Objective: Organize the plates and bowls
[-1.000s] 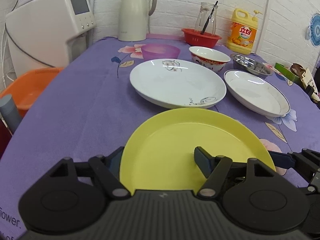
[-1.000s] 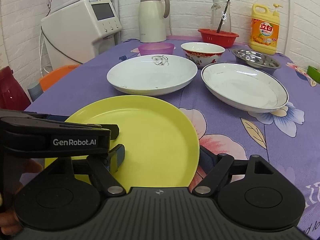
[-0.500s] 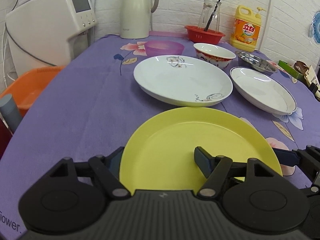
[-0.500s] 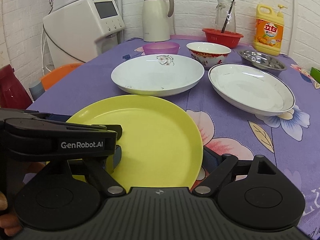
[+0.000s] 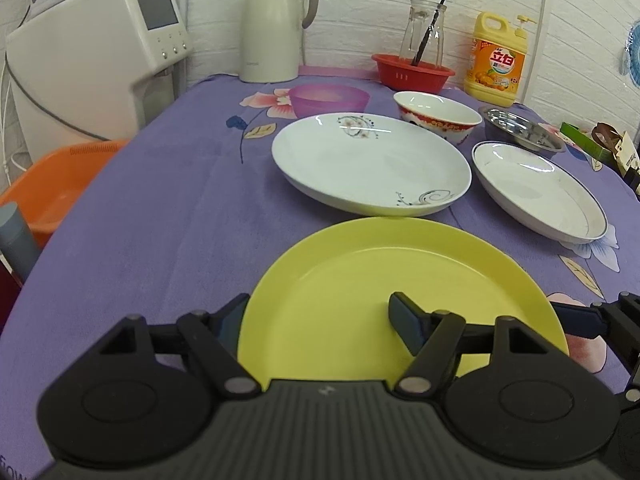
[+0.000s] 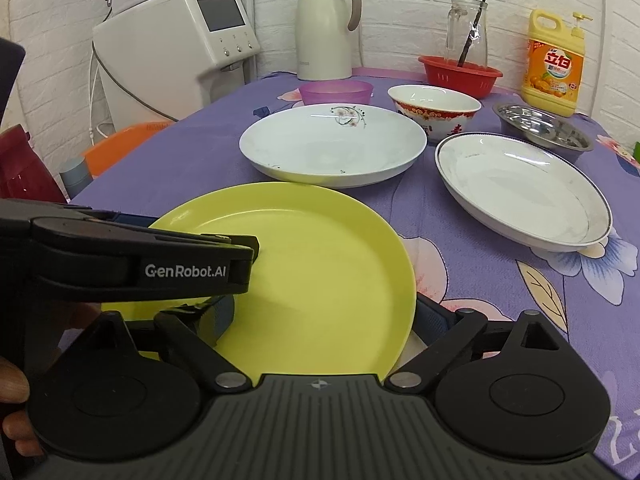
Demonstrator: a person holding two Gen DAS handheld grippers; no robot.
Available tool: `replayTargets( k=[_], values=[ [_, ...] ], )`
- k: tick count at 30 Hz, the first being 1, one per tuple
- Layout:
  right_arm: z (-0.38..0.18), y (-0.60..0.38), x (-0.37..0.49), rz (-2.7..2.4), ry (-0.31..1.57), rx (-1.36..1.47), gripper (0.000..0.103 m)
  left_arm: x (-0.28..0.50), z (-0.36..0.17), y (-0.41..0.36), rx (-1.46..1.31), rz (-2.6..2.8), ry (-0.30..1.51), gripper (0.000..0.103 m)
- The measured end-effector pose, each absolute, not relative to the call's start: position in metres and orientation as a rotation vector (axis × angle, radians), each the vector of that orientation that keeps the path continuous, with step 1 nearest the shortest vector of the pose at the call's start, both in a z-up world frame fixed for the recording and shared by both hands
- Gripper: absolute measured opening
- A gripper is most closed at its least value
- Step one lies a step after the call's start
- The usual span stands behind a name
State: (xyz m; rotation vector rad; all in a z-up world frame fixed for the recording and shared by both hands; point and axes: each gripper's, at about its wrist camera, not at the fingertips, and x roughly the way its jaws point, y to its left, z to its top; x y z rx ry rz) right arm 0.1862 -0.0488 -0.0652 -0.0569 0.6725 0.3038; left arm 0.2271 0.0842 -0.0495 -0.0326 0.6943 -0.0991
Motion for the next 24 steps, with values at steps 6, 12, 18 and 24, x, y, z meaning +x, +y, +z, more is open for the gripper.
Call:
replayTargets(
  k=[6, 12, 18, 24],
  values=[
    [-0.066, -0.051, 0.179, 0.32, 0.677, -0.062, 0.103, 0.22, -0.051, 0.084, -0.043, -0.128, 0.7, 0.088],
    [-0.049, -0.079, 0.195, 0.382, 0.696, 0.046, 0.103, 0.226, -0.024, 0.112, -0.166, -0.161, 0.658, 0.095],
    [-0.018, -0.093, 0.251, 0.422, 0.652, 0.066, 0.103, 0.277, 0.024, 0.142, -0.155, -0.126, 0.567, 0.096],
    [-0.018, -0.086, 0.318, 0.417, 0.64, 0.018, 0.103, 0.325, 0.027, 0.153, -0.204, -0.119, 0.639, 0.096]
  ],
)
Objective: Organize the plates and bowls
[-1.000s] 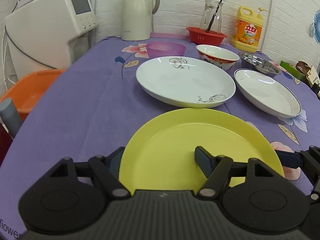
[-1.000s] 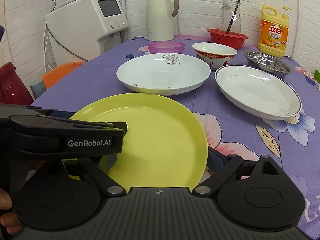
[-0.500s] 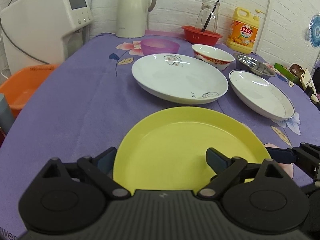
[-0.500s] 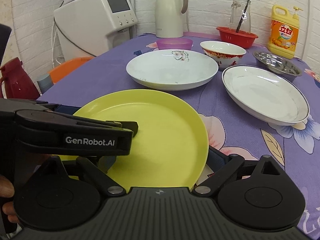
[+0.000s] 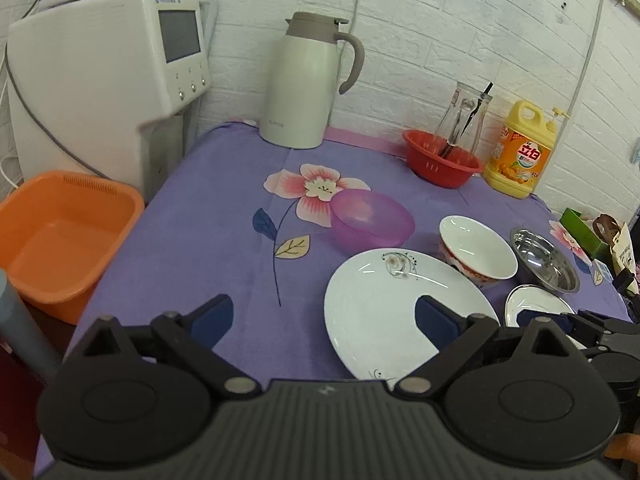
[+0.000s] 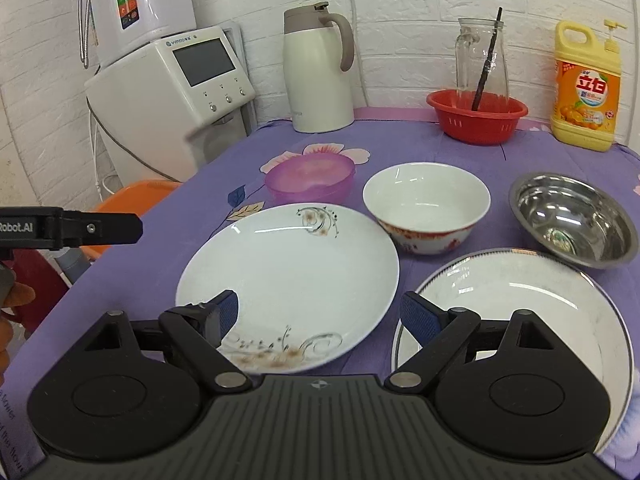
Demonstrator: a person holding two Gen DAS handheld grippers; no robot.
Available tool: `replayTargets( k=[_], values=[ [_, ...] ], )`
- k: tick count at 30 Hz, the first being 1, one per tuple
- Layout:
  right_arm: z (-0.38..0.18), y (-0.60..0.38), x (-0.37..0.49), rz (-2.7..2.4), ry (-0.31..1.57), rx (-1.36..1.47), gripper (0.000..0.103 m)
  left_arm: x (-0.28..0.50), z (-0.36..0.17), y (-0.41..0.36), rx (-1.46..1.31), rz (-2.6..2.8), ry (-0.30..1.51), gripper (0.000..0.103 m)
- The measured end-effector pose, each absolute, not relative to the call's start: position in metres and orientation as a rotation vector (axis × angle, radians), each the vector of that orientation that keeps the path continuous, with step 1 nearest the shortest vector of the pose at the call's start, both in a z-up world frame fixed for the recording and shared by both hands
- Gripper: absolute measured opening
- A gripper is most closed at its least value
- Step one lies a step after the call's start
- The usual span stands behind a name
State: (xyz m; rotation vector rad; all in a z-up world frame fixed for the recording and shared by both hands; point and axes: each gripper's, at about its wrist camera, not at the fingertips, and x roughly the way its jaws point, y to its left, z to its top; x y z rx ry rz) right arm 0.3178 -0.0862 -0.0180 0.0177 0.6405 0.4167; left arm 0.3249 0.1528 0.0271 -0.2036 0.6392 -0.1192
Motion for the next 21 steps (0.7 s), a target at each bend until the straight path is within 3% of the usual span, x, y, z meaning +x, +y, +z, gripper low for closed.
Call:
replayTargets(
  k=[7, 21],
  values=[
    [-0.036, -0.078, 0.365, 0.408, 0.704, -0.062, 0.103, 0.354, -0.002, 0.155, -0.224, -0.14, 0.705, 0.096],
    [-0.046, -0.05, 0.367, 0.456, 0.749, -0.099, 0.103, 0.367, -0.017, 0.158, -0.232, -0.158, 0.726, 0.096]
  ],
)
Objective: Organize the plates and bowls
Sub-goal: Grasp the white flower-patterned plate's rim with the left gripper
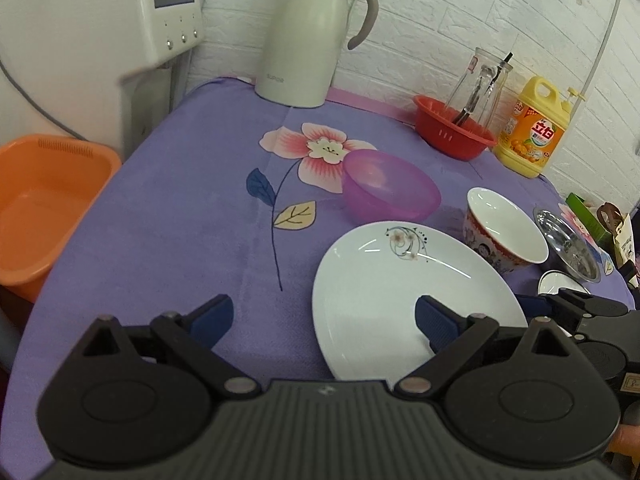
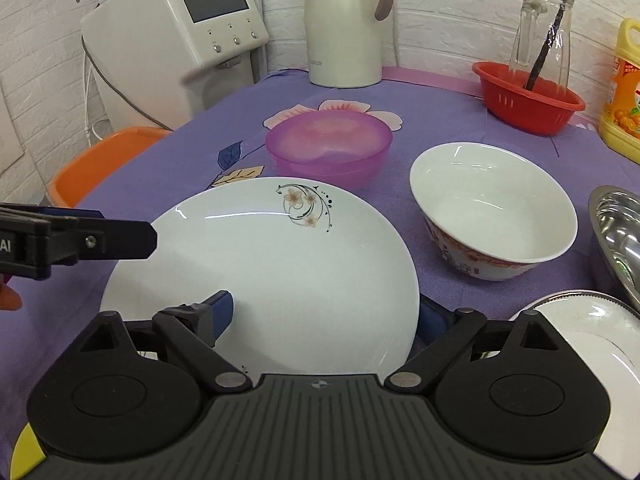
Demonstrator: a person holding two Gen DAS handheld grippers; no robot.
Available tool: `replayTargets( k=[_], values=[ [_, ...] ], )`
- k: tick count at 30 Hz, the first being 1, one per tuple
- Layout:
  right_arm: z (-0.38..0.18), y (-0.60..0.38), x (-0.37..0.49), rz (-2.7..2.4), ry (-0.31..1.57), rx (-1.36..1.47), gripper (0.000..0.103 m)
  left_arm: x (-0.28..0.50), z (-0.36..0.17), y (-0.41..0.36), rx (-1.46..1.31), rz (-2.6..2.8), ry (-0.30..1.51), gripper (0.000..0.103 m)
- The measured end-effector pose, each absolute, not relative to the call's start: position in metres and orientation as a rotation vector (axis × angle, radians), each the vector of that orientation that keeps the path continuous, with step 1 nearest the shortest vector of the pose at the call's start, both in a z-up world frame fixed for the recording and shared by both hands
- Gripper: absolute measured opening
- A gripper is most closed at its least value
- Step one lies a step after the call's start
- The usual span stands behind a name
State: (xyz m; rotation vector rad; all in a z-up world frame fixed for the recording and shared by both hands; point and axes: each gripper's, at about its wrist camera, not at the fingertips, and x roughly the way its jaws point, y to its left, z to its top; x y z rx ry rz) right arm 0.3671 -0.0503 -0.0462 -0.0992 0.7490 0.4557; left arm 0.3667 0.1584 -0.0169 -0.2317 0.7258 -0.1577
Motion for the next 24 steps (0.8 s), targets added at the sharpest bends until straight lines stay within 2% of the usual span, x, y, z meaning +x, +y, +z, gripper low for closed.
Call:
replayTargets(
  k=[7, 24],
  values=[
    [-0.051, -0.048, 0.354, 0.475, 0.743, -0.13, 0.103, 0.387, -0.034, 0.137, -0.198, -0.169, 0.778, 0.096],
    [-0.052, -0.047, 0.352, 0.525, 0.788, -0.111, 0.103, 0.382, -0.04, 0.12, -0.096, -0.231, 0.755, 0.093]
  ],
)
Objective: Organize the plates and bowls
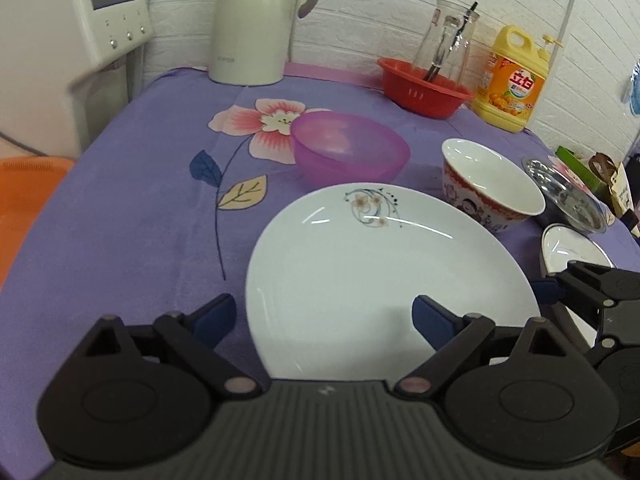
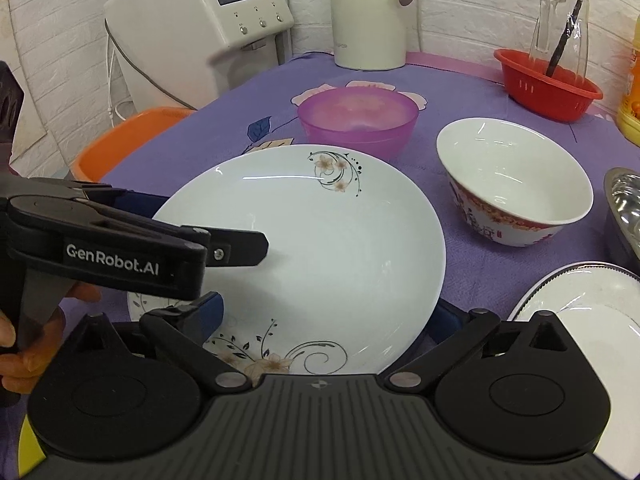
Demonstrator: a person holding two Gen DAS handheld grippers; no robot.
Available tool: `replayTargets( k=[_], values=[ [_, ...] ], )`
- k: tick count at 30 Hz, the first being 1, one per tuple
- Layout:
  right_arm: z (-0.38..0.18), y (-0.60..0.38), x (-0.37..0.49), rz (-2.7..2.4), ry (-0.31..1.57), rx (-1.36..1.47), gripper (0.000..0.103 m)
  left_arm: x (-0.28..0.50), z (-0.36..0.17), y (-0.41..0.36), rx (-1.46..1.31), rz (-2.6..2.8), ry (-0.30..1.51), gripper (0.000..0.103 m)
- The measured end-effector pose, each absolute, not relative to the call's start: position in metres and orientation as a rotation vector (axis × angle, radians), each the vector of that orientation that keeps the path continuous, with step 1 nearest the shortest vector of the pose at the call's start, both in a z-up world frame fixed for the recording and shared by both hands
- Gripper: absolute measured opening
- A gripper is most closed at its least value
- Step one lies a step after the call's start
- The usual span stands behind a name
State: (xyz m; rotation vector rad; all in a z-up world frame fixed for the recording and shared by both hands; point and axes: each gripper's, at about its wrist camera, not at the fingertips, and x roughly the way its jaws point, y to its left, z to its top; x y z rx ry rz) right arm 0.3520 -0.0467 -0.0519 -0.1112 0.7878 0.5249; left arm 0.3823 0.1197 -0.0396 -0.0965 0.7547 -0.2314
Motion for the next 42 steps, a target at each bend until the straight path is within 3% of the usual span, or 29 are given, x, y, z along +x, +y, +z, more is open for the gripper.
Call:
replayTargets(
  k=[9, 23, 32, 42],
  values=[
    [-0.055, -0.047, 0.351, 0.541, 0.758, -0.135, 0.103, 0.384, -0.04, 0.11, -0.036, -0.258, 0.758, 0.085],
    [-0.033, -0.047, 0.34, 0.465, 0.733, -0.118, 0.103, 0.375, -0.006, 0.106, -0.08, -0.261, 0.735, 0.085],
    [-0.012, -0.052, 0.28, 0.464, 0.712, -0.073, 0.103, 0.296, 0.017, 0.104, -0.073, -0.277, 0.676, 0.085],
    [-0.031, -0.06, 0.183, 0.432, 0.717, -0.025, 0.103, 0.194, -0.009, 0.097, -0.104, -0.28, 0.691, 0.085]
  ],
)
